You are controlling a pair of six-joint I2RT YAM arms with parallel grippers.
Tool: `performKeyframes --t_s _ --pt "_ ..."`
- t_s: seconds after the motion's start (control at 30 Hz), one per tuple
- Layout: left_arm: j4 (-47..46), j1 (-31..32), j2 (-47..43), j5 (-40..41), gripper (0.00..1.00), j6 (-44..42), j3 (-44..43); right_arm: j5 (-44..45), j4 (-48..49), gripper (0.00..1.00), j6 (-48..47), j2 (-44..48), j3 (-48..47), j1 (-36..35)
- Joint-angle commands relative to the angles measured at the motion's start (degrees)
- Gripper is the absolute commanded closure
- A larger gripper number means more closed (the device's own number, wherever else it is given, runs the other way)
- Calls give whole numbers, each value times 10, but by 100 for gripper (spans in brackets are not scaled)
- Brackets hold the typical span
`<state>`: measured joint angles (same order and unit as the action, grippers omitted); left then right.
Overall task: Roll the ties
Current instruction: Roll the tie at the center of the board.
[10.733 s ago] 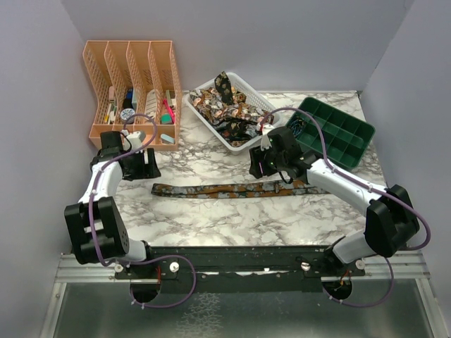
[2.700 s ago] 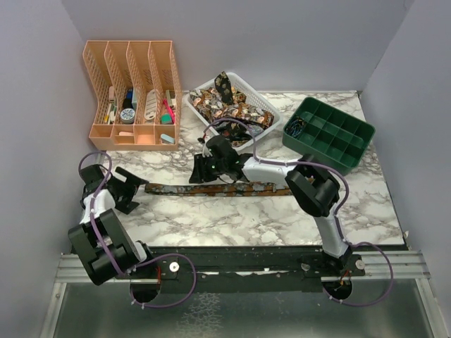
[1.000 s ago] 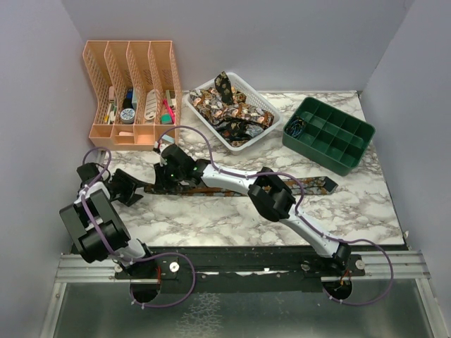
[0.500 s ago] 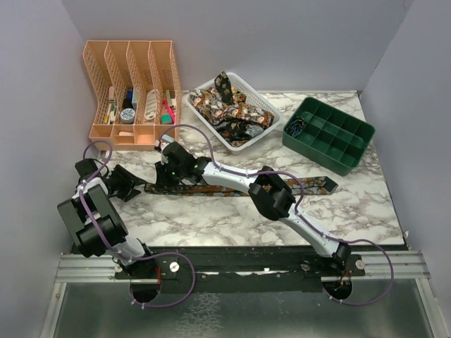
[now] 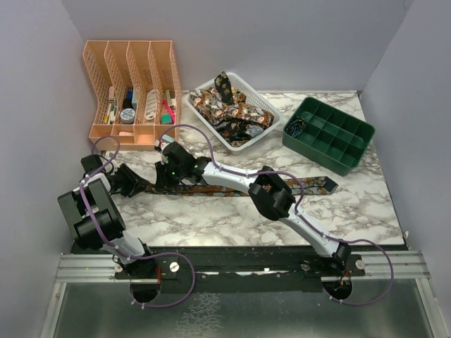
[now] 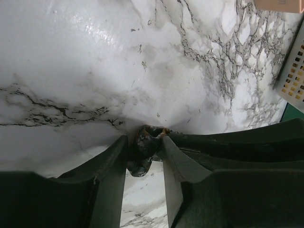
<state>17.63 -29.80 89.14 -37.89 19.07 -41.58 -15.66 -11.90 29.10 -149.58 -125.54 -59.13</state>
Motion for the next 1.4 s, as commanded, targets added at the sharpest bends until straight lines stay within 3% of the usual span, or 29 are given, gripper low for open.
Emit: performKeyframes --t_s 0.0,0.23,0.47,0.63,0.97,1.03,1.23,1.37 --pt "-7 0 -20 1 67 -17 1 -3 -38 78 1 -29 0 4" --pt "-7 1 -8 -18 72 -17 -3 -15 -47 77 4 -25 -20 9" --pt "19 18 -27 13 53 -31 -6 -18 -52 77 11 -31 -23 10" --pt "26 25 -20 27 52 -28 -7 -13 -56 77 15 -37 -23 11" --pt "36 28 -17 54 71 -36 -16 -16 -59 77 17 -38 -32 10" --pt "39 28 -15 55 78 -42 -20 -20 -63 76 15 -34 -39 11" --pt "33 32 -18 35 98 -49 -25 -59 -65 67 -1 25 -39 23" --pt "19 48 -44 40 100 -44 -16 -32 -55 54 -31 142 84 46"
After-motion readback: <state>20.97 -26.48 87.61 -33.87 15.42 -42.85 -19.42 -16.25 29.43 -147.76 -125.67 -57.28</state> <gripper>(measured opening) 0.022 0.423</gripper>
